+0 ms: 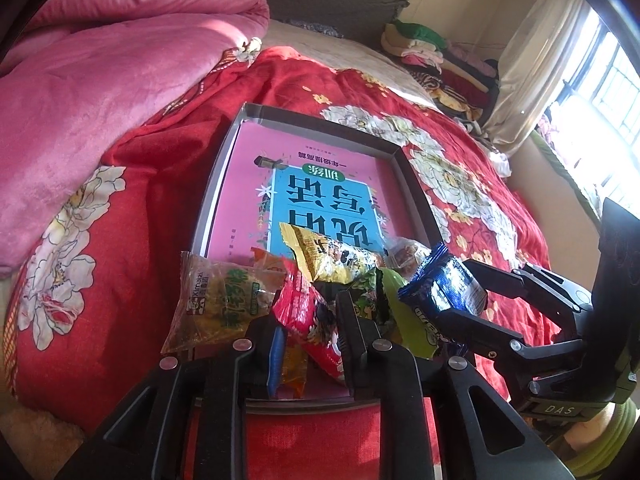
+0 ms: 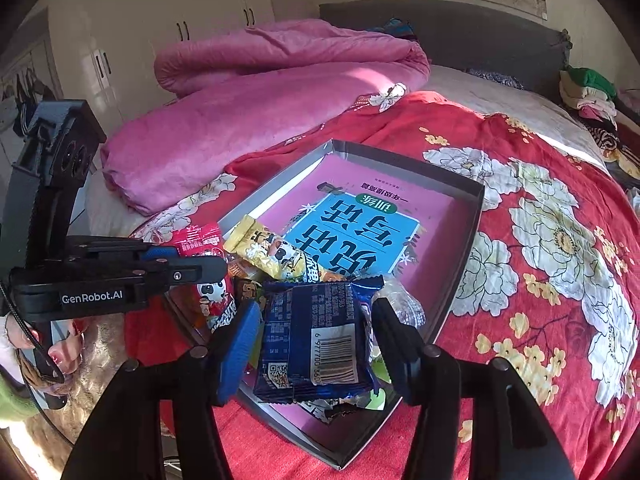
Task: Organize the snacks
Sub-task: 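Lower and release the candy stick from the left gripper while the right releases the blue packet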
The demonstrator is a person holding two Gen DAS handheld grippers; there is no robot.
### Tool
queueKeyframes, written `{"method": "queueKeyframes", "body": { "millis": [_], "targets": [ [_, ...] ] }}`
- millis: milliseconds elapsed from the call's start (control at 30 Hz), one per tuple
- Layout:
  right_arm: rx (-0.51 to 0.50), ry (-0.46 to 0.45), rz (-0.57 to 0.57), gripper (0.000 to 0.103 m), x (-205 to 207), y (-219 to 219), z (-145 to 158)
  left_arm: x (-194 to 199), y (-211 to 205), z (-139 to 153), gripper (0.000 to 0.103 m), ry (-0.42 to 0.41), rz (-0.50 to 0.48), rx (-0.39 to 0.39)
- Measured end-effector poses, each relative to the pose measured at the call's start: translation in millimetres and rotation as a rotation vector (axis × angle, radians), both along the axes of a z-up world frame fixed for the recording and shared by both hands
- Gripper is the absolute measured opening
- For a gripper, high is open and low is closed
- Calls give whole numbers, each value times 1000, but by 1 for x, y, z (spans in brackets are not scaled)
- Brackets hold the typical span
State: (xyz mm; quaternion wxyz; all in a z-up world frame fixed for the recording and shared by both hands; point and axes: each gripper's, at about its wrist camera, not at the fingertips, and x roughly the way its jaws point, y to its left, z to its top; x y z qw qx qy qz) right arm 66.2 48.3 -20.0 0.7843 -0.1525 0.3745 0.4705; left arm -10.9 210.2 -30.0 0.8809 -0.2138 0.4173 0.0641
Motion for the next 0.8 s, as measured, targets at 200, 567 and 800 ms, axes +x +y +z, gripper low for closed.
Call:
{"method": "queueKeyframes", "body": {
  "millis": [200, 567, 800],
  "targets": [
    [27, -18, -1, 60, -7, -9, 6, -2, -3, 8, 48, -35, 0, 17],
    [136, -196, -79, 82, -36, -45, 62, -31, -17, 55, 76, -113, 88, 106],
    [93, -105, -132, 91, -49, -69, 67, -48, -56, 49, 77, 29, 76, 65]
  ]
}}
